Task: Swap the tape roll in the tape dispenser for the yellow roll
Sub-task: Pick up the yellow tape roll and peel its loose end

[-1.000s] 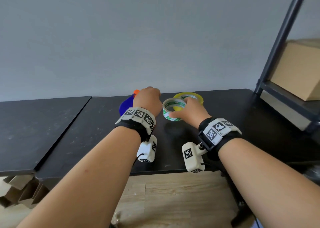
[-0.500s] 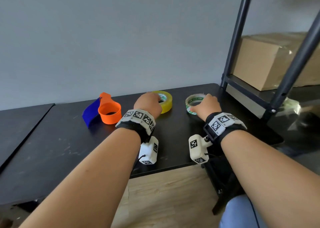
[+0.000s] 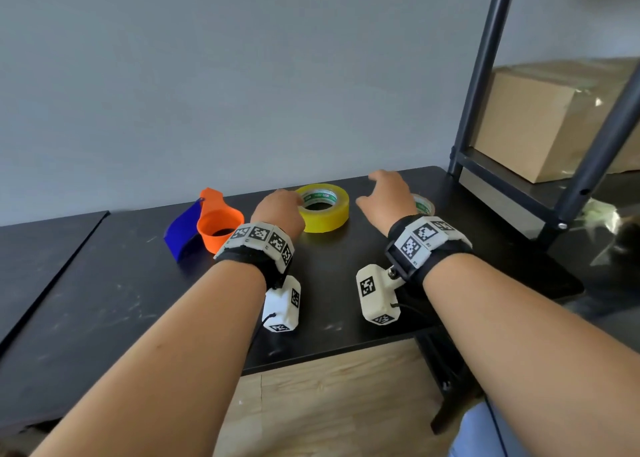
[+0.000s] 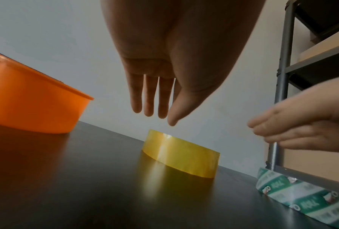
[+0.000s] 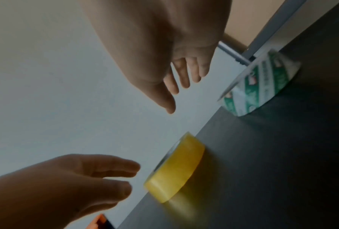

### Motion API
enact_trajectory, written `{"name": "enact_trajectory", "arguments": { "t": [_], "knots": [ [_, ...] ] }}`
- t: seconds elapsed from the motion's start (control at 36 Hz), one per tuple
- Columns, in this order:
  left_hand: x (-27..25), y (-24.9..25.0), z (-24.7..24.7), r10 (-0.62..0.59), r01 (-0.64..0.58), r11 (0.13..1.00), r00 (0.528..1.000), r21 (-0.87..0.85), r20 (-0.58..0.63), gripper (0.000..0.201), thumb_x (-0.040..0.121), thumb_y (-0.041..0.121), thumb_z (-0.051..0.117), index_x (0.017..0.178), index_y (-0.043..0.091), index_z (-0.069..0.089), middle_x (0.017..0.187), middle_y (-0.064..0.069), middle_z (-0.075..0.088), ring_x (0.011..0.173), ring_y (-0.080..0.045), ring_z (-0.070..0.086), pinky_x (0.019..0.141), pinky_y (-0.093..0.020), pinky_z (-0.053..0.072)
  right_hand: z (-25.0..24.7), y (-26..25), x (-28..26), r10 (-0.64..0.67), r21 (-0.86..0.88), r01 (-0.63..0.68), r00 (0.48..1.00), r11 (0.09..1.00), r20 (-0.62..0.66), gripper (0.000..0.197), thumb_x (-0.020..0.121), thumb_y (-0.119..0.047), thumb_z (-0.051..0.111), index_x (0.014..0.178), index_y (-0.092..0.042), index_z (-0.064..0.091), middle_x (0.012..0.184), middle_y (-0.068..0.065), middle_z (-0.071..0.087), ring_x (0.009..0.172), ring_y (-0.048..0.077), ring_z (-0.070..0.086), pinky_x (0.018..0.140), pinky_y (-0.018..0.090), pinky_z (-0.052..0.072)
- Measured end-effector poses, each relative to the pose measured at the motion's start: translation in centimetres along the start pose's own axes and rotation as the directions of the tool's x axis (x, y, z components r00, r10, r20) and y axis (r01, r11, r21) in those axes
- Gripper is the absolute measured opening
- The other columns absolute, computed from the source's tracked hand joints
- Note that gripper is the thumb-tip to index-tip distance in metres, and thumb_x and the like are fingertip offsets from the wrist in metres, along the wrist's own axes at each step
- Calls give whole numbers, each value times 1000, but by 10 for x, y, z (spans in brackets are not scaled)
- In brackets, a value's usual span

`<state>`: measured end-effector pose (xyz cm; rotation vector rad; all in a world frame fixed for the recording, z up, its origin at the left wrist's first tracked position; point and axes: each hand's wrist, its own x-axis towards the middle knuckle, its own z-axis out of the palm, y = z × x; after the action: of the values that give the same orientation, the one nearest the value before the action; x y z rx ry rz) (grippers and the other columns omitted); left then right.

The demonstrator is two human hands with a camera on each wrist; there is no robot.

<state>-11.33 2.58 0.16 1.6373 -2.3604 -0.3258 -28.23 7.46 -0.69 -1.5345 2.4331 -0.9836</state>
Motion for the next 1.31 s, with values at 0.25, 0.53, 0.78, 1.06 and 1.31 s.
{"name": "enact_trajectory", "arguments": {
  "t": [0.25, 0.53, 0.78, 1.06, 1.31],
  "knots": [
    [-2, -13, 0, 24, -25, 1000, 992, 8, 123, 48, 95, 5, 41, 142, 15, 44, 148, -10, 44, 135, -27, 43, 110, -36, 36, 37, -36, -9, -131, -39, 154, 928, 987, 349, 50, 91, -12, 50, 141, -15, 49, 144, 10, 53, 130, 30, 51, 103, 36, 42],
    [-5, -27, -4, -23, 26, 999, 992, -22, 128, 48, 92, 3, 42, 138, 14, 49, 144, -11, 50, 132, -28, 47, 108, -35, 39, 50, -45, -12, -104, -197, 202, 903, 959, 416, 50, 91, -28, 55, 140, -21, 50, 149, 8, 43, 136, 31, 42, 108, 42, 41],
    [2, -41, 1, -117, 132, 978, 989, -165, 94, 43, 94, 13, 47, 137, 9, 51, 141, -10, 52, 129, -27, 49, 107, -34, 39, 50, -49, -18, -79, -192, 146, 945, 970, 317, 35, 94, -25, 48, 126, -25, 64, 134, 7, 55, 132, 31, 37, 101, 42, 34],
    [20, -39, -5, -87, 83, 810, 996, -581, 21, 25, 93, 26, 52, 82, 10, 68, 101, -18, 72, 81, -22, 57, 81, -36, 48, 38, -63, -5, -121, 315, 44, 966, 948, 230, 33, 93, -30, 55, 104, -5, 73, 104, 19, 71, 102, 36, 62, 95, 46, 48],
    [39, -42, -12, -50, 9, 697, 998, -717, -36, 21, 92, 26, 60, 96, 12, 73, 94, -6, 71, 87, -15, 64, 88, -30, 50, 38, -68, 8, -137, 541, 5, 970, 841, 203, 28, 95, -25, 58, 108, -7, 74, 110, 18, 72, 95, 22, 64, 83, 32, 49]
  ]
}}
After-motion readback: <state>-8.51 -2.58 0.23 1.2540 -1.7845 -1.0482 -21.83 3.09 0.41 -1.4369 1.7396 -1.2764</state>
